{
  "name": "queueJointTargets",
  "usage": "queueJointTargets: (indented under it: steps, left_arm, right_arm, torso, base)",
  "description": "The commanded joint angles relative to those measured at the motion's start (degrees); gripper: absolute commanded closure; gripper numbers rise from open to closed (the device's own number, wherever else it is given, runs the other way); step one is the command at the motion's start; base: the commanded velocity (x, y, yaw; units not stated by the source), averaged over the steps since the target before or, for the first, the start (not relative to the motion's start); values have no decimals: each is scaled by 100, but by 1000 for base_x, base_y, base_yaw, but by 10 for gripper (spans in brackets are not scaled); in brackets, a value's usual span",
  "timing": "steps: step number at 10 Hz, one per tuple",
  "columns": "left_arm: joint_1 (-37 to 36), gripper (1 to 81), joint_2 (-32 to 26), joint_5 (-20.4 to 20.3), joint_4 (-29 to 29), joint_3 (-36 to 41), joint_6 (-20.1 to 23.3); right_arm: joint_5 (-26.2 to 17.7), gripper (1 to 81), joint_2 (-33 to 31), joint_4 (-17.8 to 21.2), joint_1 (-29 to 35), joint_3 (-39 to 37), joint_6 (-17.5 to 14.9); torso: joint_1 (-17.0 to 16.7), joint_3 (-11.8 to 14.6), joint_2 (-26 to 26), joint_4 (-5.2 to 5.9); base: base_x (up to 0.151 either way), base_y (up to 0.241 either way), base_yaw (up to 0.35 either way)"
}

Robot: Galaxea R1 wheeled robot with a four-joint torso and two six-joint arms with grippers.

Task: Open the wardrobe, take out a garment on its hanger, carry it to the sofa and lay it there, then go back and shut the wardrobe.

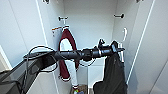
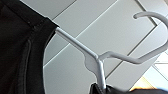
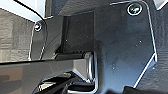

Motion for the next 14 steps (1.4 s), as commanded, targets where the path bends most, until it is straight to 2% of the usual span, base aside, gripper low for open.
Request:
queueJointTargets:
  steps: [1,4,10,14]
  left_arm:
    - [-1052,811,-12,-271,6,108,47]
    - [-1052,811,-38,-305,6,195,47]
    - [-850,811,-565,-499,14,714,64]
    - [-683,811,-680,-534,40,872,99]
  right_arm:
    - [-280,10,19,-7,204,48,-9]
    - [-280,10,11,-7,195,31,-9]
    - [-254,10,11,-7,178,40,-9]
    - [-254,10,11,-7,177,31,-9]
  torso:
    - [0,0,0,0]
    - [2,0,0,0]
    - [2,-2,4,0]
    - [-4,0,-2,0]
  base:
    - [-117,0,0]
    - [-123,0,0]
    - [-133,0,0]
    - [-137,0,0]
